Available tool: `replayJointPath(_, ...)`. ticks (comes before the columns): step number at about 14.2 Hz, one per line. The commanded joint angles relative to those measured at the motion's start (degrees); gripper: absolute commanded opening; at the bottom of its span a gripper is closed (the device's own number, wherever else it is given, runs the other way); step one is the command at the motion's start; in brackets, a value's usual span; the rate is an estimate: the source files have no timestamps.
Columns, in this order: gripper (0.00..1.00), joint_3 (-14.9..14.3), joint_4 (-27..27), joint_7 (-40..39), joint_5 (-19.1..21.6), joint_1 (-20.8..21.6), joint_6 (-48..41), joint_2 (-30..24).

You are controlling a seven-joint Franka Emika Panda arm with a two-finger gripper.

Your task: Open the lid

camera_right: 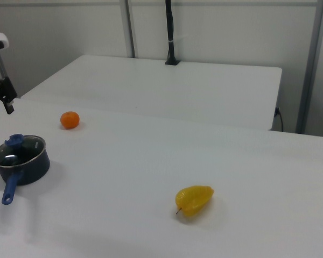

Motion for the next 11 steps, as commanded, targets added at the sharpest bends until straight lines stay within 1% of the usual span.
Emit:
replayJointPath(1, 1.0, -0.84, -10.67, -0.82, 1.0, 3.55, 10.32, -3.67)
replayJointPath(6, 1.0, -0.92, -20.17, -0.38, 1.0, 5.23, 26.84, -3.41)
replayJointPath(8, 1.0, -0.92, -23.86, -0.2, 0.74, 5.32, 35.26, -2.71)
replayJointPath(9, 1.0, -1.01, -24.92, -0.2, 0.74, 5.32, 39.22, -1.57)
replayJointPath(11, 1.0, -1.01, -24.93, -0.2, -0.06, 5.32, 42.41, 0.54)
